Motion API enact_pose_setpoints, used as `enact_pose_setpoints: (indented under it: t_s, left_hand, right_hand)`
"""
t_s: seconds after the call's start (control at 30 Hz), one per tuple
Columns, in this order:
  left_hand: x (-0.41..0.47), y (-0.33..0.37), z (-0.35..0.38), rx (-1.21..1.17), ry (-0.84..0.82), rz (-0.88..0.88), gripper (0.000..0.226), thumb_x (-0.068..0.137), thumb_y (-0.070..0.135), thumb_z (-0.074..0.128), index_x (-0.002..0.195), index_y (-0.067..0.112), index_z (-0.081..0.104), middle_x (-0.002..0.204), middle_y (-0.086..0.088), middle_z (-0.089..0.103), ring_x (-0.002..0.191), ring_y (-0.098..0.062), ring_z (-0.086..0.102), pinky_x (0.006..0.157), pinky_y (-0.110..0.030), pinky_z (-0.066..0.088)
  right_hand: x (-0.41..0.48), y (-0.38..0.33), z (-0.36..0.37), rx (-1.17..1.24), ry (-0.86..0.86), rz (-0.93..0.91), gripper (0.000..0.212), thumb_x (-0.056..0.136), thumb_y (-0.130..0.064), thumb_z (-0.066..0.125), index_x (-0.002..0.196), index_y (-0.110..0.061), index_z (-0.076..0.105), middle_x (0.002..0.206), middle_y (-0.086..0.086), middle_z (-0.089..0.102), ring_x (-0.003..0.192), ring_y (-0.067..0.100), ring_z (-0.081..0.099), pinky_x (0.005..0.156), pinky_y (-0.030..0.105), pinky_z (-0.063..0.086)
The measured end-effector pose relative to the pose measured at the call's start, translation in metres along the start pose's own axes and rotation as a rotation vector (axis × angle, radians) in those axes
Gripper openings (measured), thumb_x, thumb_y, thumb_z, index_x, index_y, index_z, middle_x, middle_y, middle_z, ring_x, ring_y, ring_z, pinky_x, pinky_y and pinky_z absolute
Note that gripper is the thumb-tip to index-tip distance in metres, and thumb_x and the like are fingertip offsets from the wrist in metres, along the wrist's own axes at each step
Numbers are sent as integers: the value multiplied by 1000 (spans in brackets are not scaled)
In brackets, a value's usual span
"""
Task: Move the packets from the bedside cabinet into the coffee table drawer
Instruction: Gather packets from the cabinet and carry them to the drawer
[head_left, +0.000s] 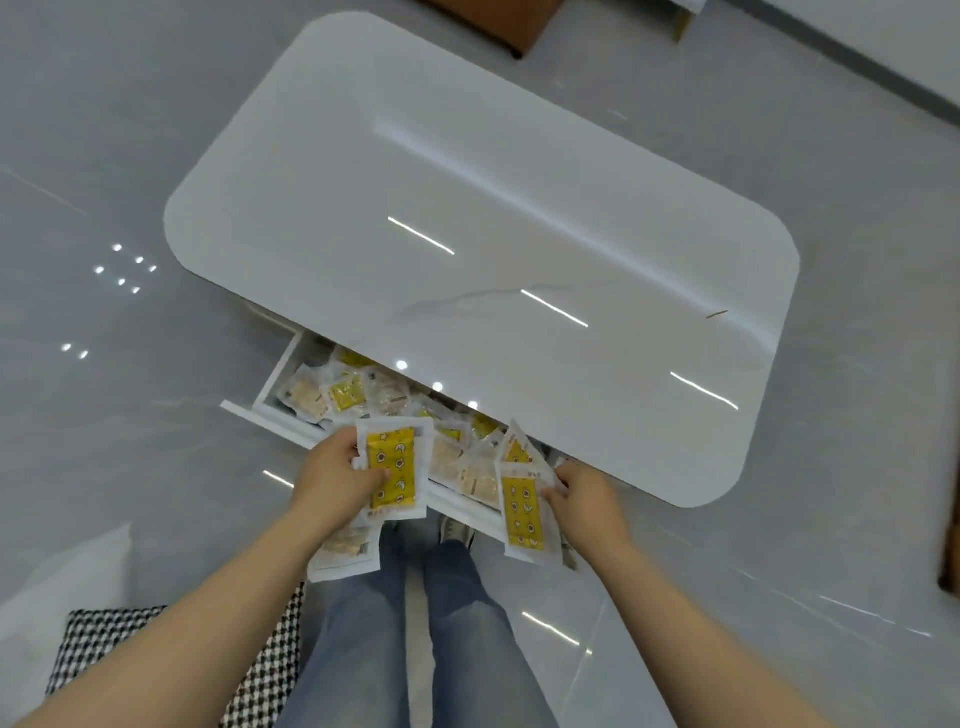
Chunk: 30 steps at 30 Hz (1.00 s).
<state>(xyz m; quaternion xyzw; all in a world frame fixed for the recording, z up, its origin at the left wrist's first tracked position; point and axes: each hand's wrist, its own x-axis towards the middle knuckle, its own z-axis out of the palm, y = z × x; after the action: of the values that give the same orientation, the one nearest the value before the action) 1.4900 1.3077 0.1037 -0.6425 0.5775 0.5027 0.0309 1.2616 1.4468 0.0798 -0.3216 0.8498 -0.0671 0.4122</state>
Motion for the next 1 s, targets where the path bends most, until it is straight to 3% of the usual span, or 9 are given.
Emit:
enact_pose_setpoints:
  t_s: [0.1, 0.27, 0.4, 0.47, 0.53, 0.63, 0.73, 0.87, 1.0]
  left_hand:
    - [30, -10, 5, 41, -33, -39, 30, 79, 12, 72, 106, 20, 62, 94, 5, 63, 84, -15, 58, 65, -24, 41]
    - [80, -32, 16, 99, -86, -75, 27, 78, 11, 71, 101, 21, 61, 95, 2, 62, 85, -18, 58, 73, -28, 42]
    - [113, -51, 28, 138, -105, -75, 26, 77, 11, 72, 97, 22, 59, 94, 1, 62, 87, -20, 57, 77, -29, 43]
    - [128, -61, 35, 141, -113, -81, 27, 77, 10, 72, 98, 21, 61, 95, 1, 62, 88, -20, 58, 78, -29, 43]
    - [140, -70, 41, 137, -119, -87, 27, 77, 9, 72, 99, 21, 62, 96, 1, 63, 89, -20, 59, 79, -29, 44]
    - [156, -81, 48, 159, -123, -86, 28, 77, 10, 73, 103, 18, 64, 96, 1, 63, 89, -20, 59, 79, -30, 44]
    - [169, -87, 55, 170, -128, -89, 28, 77, 11, 73, 102, 20, 64, 98, -1, 65, 92, -22, 61, 82, -33, 47]
    - [182, -91, 64, 186, -152, -74, 32, 77, 14, 73, 107, 17, 64, 103, -1, 66, 95, -22, 62, 78, -31, 46]
    - [193, -87, 76, 179, -165, -53, 36, 76, 16, 74, 112, 16, 64, 108, -3, 67, 98, -23, 63, 85, -36, 50]
  right_hand:
    - [27, -1, 23, -78, -47, 55, 16, 92, -19, 56, 79, -13, 62, 77, 2, 63, 72, 19, 60, 61, 28, 48]
    - [70, -1, 69, -142, -129, 82, 29, 92, -14, 51, 64, -13, 45, 69, 6, 50, 72, 25, 53, 59, 28, 38]
    - [104, 2, 102, -201, -240, 114, 22, 96, -17, 46, 83, -7, 60, 83, 10, 59, 85, 29, 59, 66, 28, 42]
    - [120, 5, 117, -242, -272, 110, 28, 97, -17, 44, 70, -12, 51, 80, 9, 54, 82, 27, 55, 67, 28, 38]
    - [134, 8, 130, -287, -278, 109, 31, 97, -18, 43, 67, -14, 46, 77, 7, 51, 78, 24, 51, 67, 29, 40]
    - [150, 12, 143, -352, -263, 101, 24, 98, -20, 42, 81, -12, 56, 75, 6, 53, 75, 24, 53, 68, 31, 44]
    - [161, 18, 148, -457, -251, 109, 20, 96, -13, 43, 82, -14, 57, 64, 0, 45, 71, 22, 51, 64, 28, 41]
    - [168, 31, 149, -537, -208, 118, 15, 93, -9, 50, 86, -13, 62, 77, 3, 52, 70, 22, 49, 62, 26, 39]
    - [172, 44, 147, -496, -194, 164, 14, 95, -8, 48, 85, -13, 58, 84, 7, 56, 74, 24, 52, 63, 27, 38]
